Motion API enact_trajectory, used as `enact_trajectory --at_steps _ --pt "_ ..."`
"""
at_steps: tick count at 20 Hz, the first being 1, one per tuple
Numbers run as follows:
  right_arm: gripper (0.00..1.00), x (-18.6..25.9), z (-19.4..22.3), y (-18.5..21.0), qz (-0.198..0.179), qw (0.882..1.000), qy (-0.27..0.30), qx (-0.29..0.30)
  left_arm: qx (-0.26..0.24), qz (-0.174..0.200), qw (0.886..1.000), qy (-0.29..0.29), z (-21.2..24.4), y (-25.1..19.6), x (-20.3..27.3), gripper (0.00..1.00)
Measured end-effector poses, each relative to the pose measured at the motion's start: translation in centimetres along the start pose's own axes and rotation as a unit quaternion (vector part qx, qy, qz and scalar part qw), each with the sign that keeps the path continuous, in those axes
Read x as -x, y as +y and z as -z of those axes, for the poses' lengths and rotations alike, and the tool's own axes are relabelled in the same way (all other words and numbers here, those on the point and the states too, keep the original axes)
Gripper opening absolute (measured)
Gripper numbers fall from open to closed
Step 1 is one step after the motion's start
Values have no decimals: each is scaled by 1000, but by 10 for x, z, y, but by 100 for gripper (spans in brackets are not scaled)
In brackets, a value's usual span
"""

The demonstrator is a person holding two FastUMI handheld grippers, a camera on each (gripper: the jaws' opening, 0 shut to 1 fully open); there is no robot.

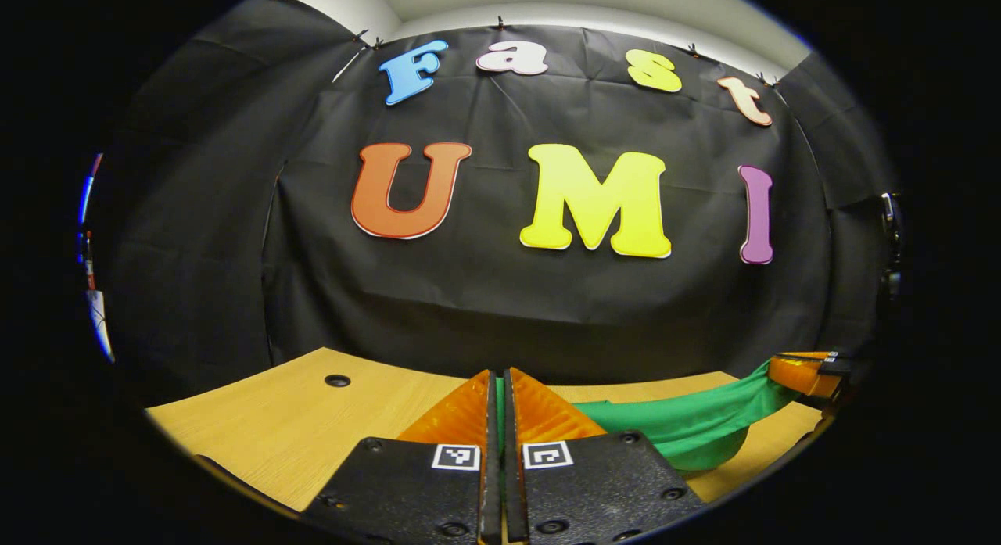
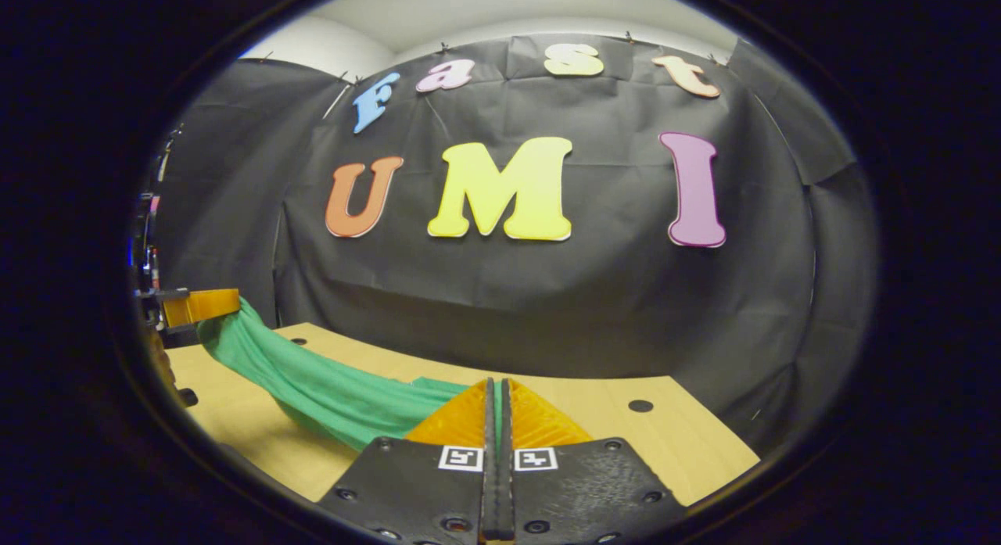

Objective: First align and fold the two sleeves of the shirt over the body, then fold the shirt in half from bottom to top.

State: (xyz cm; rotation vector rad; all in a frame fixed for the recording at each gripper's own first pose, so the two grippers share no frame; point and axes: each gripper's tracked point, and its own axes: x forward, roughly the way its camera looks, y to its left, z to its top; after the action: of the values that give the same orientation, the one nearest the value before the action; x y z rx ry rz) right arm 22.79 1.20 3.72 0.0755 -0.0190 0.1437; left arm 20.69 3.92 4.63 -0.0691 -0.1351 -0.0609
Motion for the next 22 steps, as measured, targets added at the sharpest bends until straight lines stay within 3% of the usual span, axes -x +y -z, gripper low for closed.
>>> enact_trajectory --at_steps 4,10,14,16,22 --pt "0 -69 5 -11 28 999 13 -18 -34 29 999 -17 -20 -14 -72 8" --pt "0 -142 13 -23 64 997 11 -53 -100 42 994 6 14 -22 -129 8" --pt "2 -180 22 -33 75 995 17 -67 -94 45 995 10 25 -17 -157 8" --pt "0 -196 22 -30 75 996 20 -48 -78 45 996 14 31 -16 -170 8" --pt "0 -231 36 -28 79 996 26 -15 -99 32 993 48 71 -3 -201 8"
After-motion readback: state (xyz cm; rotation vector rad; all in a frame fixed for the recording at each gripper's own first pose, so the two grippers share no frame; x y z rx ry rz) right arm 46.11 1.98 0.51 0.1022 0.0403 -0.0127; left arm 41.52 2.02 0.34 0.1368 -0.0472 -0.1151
